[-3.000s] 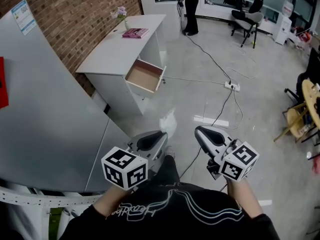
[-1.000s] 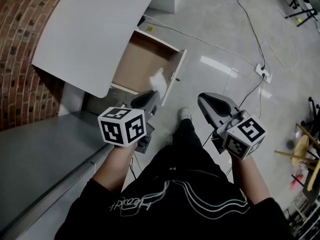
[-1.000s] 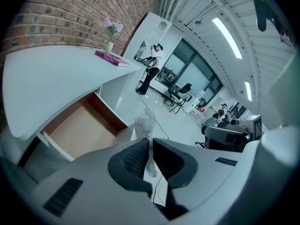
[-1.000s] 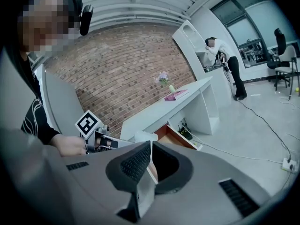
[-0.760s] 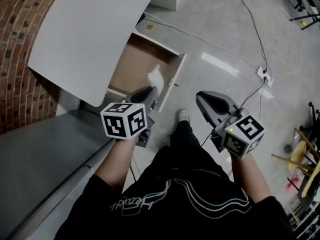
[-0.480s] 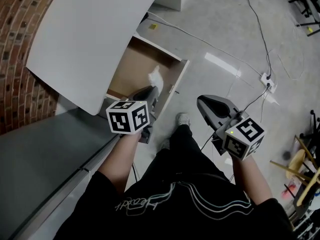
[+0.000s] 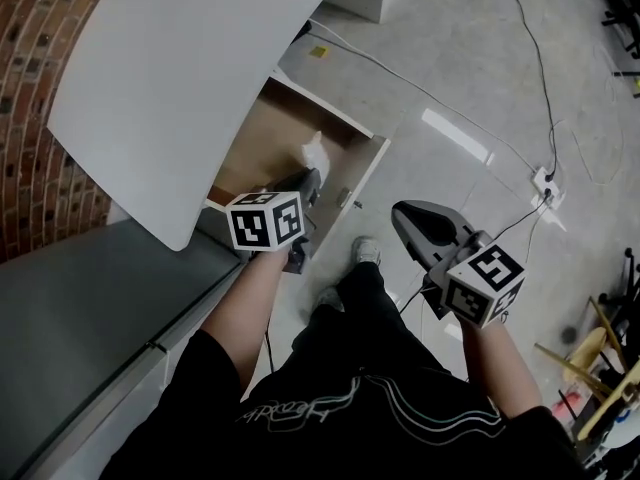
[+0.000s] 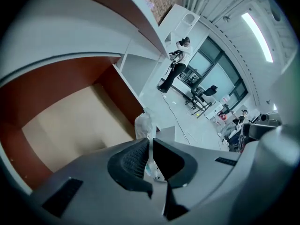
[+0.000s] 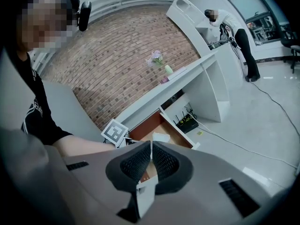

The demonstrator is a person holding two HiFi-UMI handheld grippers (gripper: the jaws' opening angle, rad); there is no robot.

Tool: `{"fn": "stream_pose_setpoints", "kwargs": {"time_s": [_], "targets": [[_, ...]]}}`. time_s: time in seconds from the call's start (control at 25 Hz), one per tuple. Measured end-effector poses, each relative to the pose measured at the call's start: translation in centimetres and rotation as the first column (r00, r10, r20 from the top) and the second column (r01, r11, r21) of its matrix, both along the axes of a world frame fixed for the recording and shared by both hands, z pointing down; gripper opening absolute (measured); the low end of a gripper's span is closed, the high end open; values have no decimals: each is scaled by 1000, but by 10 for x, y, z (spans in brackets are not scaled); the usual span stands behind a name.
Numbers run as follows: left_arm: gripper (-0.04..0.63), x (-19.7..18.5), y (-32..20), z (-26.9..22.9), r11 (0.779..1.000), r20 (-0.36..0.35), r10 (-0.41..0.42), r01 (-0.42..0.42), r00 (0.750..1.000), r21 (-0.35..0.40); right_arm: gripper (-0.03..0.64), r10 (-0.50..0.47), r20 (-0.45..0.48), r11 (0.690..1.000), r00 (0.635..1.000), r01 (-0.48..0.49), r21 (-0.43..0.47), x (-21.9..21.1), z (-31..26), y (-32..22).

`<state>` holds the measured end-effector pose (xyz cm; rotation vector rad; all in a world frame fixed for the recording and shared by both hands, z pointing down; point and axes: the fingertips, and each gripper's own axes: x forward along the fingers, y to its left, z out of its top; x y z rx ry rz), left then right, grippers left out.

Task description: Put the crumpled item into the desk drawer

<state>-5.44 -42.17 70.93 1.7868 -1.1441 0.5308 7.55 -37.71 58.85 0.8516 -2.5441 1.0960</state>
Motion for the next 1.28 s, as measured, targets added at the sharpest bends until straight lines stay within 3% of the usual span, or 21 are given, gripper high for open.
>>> {"fn": "stream_pose_setpoints", "kwargs": {"time_s": [0.2,0.36,0.68,0.96,1.16,1.28], "targets": [[43,-3,-20,42,1000,-25,-5,4,1000,-29,44,-8,11,999,1000,9,-48,3,31,-9],[43,-4,-26,75,997,-31,5,-8,999,-71,44,-30,-30,997,999,28,-67,10,57,-9],[43,-17,-29,112,989,-63,-74,65,995,-132,44,-30,9,995,1000,30,-90,4,82,-13],[47,-33,-26,130,977,14,-138,139,990,-160,44,-30,27,995,999,32,-92,-2,88,-12],[230,-43,-36,125,969,17,-220,220,975,-114,44,3,34,996,999,0,-89,7,82,-24],[271,-46,-41,115,964,11,-249,249,968,-89,44,15,39,996,999,-12,-84,12,76,-31]]}}
